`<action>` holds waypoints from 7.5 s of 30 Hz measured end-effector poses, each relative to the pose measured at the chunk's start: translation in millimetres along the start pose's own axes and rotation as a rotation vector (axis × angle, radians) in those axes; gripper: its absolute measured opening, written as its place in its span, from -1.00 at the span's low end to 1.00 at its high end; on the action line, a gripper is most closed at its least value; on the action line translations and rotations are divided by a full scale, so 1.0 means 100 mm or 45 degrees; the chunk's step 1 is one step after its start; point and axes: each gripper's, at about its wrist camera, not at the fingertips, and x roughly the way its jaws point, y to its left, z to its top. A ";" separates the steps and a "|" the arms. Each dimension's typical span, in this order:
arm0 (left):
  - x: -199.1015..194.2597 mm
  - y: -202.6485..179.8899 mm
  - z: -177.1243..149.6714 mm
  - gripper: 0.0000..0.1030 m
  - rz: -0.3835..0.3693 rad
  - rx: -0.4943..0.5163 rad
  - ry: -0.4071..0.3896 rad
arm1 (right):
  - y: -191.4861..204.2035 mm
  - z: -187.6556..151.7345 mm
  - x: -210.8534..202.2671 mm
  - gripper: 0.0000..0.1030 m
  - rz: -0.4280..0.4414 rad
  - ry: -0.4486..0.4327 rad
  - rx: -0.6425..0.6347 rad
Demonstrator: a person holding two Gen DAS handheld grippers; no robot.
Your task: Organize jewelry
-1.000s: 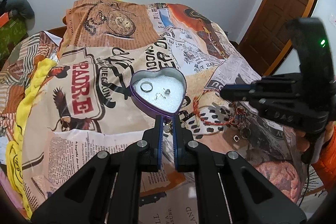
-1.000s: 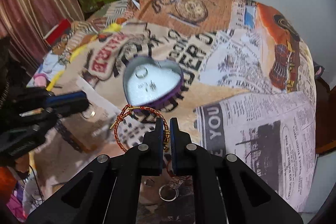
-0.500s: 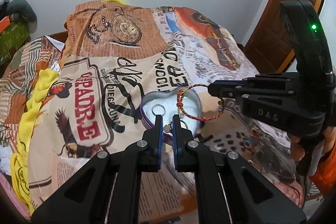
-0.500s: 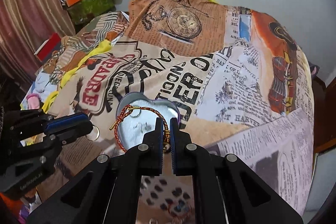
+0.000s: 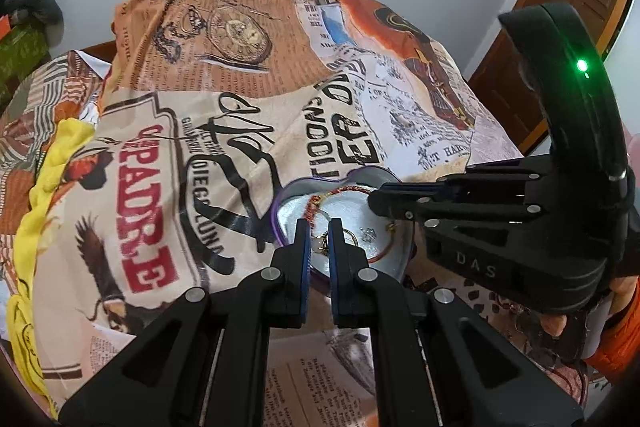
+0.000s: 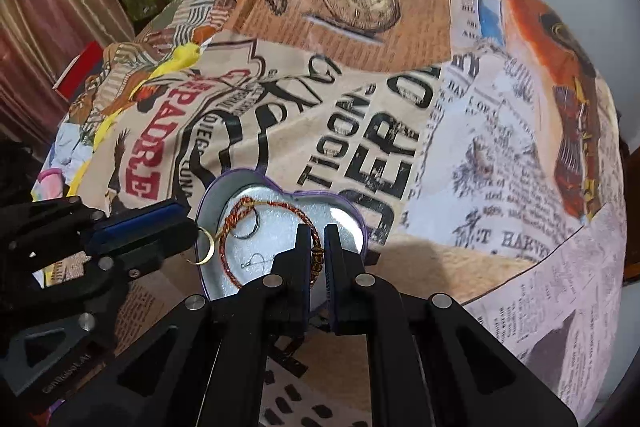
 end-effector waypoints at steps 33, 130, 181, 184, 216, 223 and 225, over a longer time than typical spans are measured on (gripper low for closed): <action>-0.73 -0.49 -0.13 -0.37 0.076 0.106 -0.081 | -0.02 -0.50 -1.15 -0.37 -0.025 -0.234 -0.021; -0.81 -0.57 -0.28 -0.83 -0.014 0.126 -0.167 | 0.09 -0.66 -1.15 -0.56 -0.001 -0.362 -0.062; -0.01 -0.23 0.02 -0.80 0.018 0.100 -0.028 | -0.16 -0.01 -0.32 -0.54 0.172 -0.068 0.116; -0.12 -0.29 0.01 -0.66 0.037 0.121 -0.047 | -0.12 -0.06 -0.47 -0.43 0.141 -0.107 0.089; 0.01 -1.40 -0.42 -0.29 0.014 0.333 0.098 | -0.89 -1.17 -1.18 -0.28 -0.090 -0.177 0.151; 0.15 -1.40 -0.45 -0.29 0.004 0.339 0.132 | -1.07 -1.30 -1.08 -0.28 -0.068 -0.137 0.203; 0.18 -1.38 -0.45 -0.29 -0.012 0.329 0.141 | -1.08 -1.31 -1.07 -0.28 -0.068 -0.136 0.204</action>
